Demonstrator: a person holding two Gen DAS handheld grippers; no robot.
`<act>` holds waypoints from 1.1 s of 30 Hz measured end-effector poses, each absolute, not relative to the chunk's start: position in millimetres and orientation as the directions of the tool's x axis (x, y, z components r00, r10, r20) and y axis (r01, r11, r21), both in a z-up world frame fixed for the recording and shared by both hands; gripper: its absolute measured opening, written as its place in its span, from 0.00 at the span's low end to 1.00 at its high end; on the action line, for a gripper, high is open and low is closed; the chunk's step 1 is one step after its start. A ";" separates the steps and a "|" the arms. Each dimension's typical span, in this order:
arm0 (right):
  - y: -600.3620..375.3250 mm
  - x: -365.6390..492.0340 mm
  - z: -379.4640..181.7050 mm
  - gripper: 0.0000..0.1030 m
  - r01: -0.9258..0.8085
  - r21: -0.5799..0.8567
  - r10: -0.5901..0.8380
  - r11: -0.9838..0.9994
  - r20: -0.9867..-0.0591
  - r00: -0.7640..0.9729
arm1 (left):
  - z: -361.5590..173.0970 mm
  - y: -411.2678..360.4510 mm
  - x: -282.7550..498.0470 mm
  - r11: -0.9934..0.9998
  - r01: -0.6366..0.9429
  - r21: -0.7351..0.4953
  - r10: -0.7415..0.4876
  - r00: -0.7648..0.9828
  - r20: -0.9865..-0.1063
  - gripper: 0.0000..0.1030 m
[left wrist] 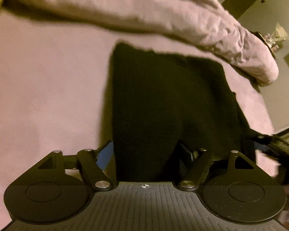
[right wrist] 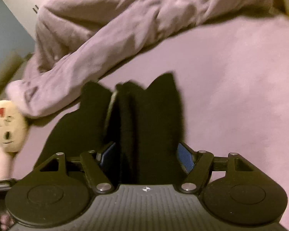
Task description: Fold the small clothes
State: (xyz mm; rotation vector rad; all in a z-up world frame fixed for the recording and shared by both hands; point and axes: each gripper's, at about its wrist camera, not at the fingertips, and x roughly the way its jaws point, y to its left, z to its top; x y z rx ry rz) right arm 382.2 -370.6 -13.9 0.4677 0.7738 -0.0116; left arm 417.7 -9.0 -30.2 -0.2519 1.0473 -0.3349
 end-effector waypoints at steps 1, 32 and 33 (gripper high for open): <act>-365.2 375.5 -6.2 0.68 0.172 0.379 0.133 0.909 -0.657 0.742 | -23.1 -9.6 413.7 0.940 0.165 -0.300 -0.342 0.500 -0.795 0.79; -280.7 375.3 -33.4 0.55 -0.082 0.070 0.108 0.994 -0.676 0.729 | -55.7 -46.1 385.8 0.970 0.180 -0.165 -0.223 0.384 -0.896 0.96; -282.6 373.1 -27.8 0.55 -0.074 0.087 0.114 0.993 -0.668 0.735 | -55.6 -45.1 384.9 0.971 0.175 -0.165 -0.222 0.385 -0.896 0.96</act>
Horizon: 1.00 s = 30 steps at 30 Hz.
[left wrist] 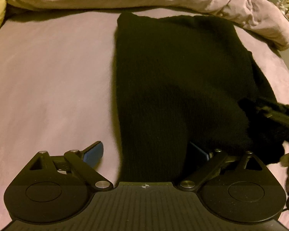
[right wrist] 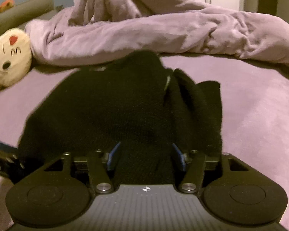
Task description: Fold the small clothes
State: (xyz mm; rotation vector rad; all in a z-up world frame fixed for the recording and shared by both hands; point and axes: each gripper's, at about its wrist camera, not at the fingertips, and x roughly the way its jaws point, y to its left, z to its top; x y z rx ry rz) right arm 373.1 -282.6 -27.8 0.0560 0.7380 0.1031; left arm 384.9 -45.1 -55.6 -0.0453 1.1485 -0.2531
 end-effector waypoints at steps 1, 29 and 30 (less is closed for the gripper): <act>-283.7 370.9 -22.2 0.55 -0.061 0.091 0.105 0.994 -0.659 0.745 | -55.6 -43.8 384.1 0.971 0.171 -0.165 -0.220 0.385 -0.896 0.96; -274.4 341.0 -17.4 0.70 0.004 -0.122 -0.079 0.993 -0.617 0.783 | -60.4 -35.9 346.9 0.971 0.129 -0.202 -0.238 0.409 -0.881 0.98; -273.5 333.2 -20.3 0.70 0.000 -0.127 -0.078 0.992 -0.611 0.787 | -62.0 -35.8 344.5 0.970 0.128 -0.206 -0.241 0.415 -0.877 0.98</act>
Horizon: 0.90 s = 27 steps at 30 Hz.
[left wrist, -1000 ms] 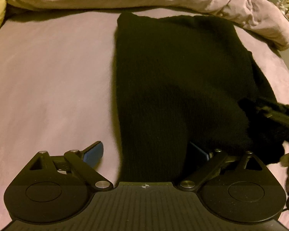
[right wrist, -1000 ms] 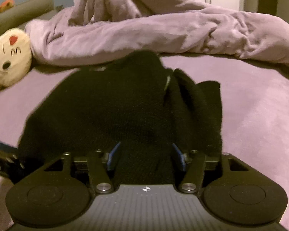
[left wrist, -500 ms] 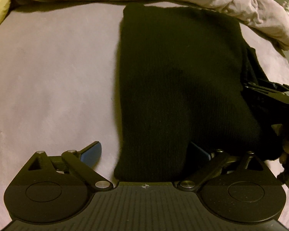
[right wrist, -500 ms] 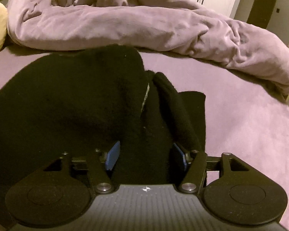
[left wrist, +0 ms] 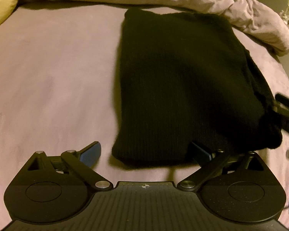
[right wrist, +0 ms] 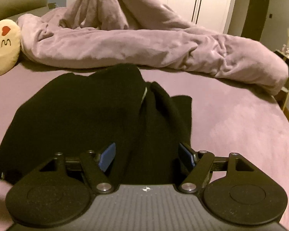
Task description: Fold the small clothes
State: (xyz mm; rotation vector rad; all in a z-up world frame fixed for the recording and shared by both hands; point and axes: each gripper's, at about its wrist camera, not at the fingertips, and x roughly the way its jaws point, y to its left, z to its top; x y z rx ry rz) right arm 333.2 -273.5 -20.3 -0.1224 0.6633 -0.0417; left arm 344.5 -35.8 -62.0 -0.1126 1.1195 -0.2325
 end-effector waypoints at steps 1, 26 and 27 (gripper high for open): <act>-273.1 327.5 -27.0 0.70 -0.009 -0.131 -0.075 0.991 -0.619 0.782 | -63.6 -36.5 344.4 0.970 0.128 -0.207 -0.242 0.419 -0.875 0.98; -238.0 135.0 -44.9 0.96 0.140 -0.007 -0.113 0.990 -0.628 0.770 | -46.2 -9.4 154.4 0.994 0.109 -0.003 -0.077 0.683 -0.726 1.00; -234.1 128.9 -46.7 0.96 0.147 0.000 -0.114 0.989 -0.635 0.764 | -43.1 -8.2 148.8 0.995 0.099 -0.004 -0.071 0.686 -0.724 1.00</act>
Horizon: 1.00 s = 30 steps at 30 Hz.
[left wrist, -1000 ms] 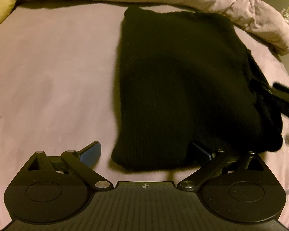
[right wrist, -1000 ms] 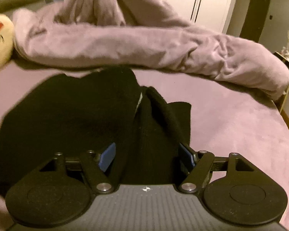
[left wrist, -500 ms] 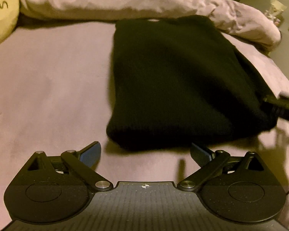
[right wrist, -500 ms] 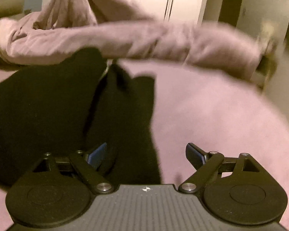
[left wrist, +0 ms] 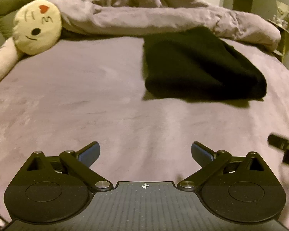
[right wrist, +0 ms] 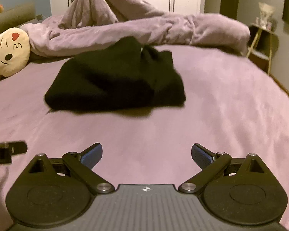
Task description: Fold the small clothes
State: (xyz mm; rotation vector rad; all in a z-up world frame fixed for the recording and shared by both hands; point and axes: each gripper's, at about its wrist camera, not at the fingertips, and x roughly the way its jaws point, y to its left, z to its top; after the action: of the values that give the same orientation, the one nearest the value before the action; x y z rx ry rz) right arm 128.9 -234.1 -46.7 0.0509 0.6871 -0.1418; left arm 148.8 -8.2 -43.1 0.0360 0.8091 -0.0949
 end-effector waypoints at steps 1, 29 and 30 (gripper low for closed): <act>-230.6 124.1 -47.2 0.96 0.157 0.000 -0.121 0.988 -0.642 0.757 | -41.3 -7.7 143.3 0.996 0.088 -0.006 -0.065 0.684 -0.726 1.00; -207.6 127.9 -41.5 0.96 0.201 -0.008 -0.145 0.980 -0.718 0.681 | -42.1 -31.3 149.2 0.991 0.121 0.063 -0.029 0.641 -0.767 1.00; -207.6 127.6 -41.6 0.96 0.200 -0.008 -0.145 0.980 -0.717 0.682 | -42.2 -32.0 149.0 0.990 0.123 0.065 -0.029 0.640 -0.767 1.00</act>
State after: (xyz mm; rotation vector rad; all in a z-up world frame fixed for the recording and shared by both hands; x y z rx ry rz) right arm 127.6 -207.6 -41.6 0.0730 0.7971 -0.1935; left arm 149.0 -32.0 -42.2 0.1147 0.8719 -0.0866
